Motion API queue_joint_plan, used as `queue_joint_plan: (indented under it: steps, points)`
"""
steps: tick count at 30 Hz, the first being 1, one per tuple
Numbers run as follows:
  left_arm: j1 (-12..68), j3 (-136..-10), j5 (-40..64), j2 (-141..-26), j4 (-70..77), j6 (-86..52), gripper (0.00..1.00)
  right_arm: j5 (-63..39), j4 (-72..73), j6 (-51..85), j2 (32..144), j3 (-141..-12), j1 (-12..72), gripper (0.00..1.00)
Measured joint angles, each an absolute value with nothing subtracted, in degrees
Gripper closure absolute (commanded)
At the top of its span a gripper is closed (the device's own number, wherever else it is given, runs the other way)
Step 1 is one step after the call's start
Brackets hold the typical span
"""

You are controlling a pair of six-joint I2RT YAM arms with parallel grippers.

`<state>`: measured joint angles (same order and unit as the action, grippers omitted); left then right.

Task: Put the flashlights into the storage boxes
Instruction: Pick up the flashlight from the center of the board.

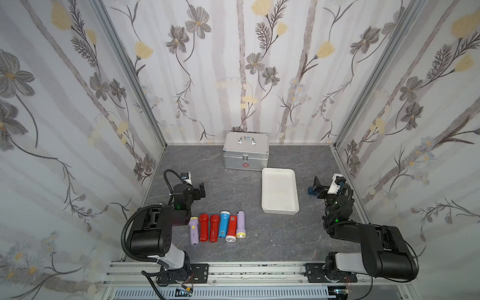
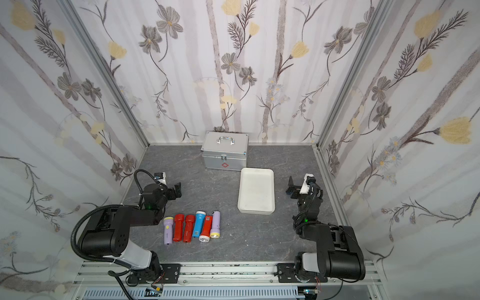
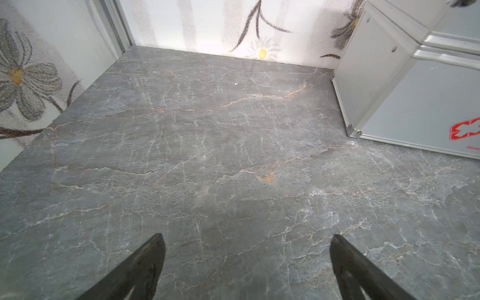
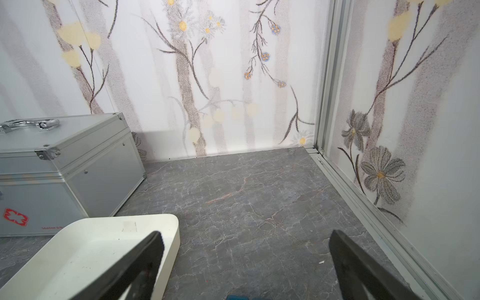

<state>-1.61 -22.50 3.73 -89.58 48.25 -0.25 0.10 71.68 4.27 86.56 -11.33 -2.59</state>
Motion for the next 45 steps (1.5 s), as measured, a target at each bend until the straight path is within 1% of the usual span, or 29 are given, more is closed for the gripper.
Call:
queue_joint_plan:
  steps: [39,42,45]
  points:
    - [-1.5,-22.5,3.7,-89.6,48.2,-0.3,0.00,0.1,71.9,4.3,86.5,-11.1,-2.6,0.00]
    - [-1.2,-23.8,3.9,-88.3,46.0,-0.2,0.00,1.1,71.3,4.3,81.6,-8.6,-1.8,0.00]
    - [-0.2,-30.5,3.4,-80.7,32.8,-1.0,0.00,3.0,66.1,4.2,70.5,-9.9,-1.0,0.00]
